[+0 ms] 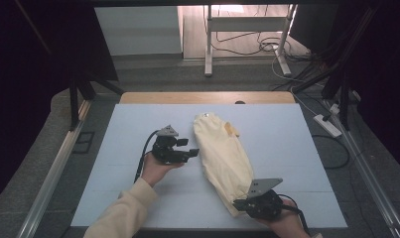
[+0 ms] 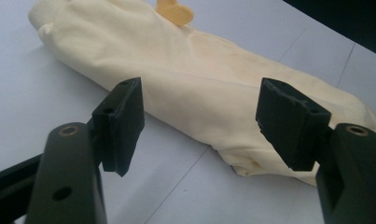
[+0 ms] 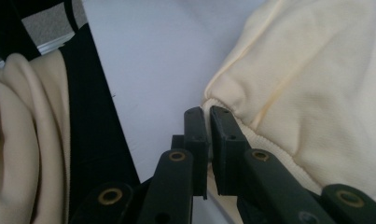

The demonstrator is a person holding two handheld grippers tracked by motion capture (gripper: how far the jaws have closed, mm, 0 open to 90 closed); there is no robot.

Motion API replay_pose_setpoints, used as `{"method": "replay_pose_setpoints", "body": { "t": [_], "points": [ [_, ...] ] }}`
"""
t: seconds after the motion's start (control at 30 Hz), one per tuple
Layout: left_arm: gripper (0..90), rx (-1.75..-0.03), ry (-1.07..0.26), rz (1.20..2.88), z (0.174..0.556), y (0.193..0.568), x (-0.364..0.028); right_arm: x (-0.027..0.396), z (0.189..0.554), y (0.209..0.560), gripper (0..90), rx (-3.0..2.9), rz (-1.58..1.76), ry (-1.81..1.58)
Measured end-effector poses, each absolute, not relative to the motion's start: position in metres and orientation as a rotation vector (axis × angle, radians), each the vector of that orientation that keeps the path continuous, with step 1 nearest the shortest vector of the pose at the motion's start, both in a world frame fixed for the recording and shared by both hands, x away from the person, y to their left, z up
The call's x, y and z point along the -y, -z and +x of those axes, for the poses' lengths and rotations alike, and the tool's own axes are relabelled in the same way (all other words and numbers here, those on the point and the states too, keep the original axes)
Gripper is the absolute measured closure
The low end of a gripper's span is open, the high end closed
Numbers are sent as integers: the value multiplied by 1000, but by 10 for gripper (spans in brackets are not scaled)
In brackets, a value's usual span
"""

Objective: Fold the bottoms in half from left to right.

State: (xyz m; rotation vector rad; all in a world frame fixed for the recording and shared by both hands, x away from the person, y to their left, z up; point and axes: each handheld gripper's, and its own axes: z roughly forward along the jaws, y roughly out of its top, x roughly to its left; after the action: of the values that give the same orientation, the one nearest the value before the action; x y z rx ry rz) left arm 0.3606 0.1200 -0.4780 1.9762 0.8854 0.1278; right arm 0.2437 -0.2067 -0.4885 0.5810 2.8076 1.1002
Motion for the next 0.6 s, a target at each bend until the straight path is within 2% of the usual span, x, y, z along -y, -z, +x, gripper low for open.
{"method": "replay_pose_setpoints", "body": {
  "t": [0.1,0.17,0.3,0.47,0.6],
  "points": [
    [327,-884,-128,1980,360,478,-121,204,245,496,814,-2813,570,-1080],
    [327,-885,-130,1977,360,478,-122,205,246,498,722,-2817,562,-1081],
    [327,-888,-130,1976,359,478,-123,209,246,491,595,-2804,556,-1161],
    [327,-889,-132,1976,359,478,-123,227,256,474,520,-2666,678,-1343],
    [326,-892,-133,1976,360,479,-124,237,273,475,501,-2548,792,-1291]
  ]
}}
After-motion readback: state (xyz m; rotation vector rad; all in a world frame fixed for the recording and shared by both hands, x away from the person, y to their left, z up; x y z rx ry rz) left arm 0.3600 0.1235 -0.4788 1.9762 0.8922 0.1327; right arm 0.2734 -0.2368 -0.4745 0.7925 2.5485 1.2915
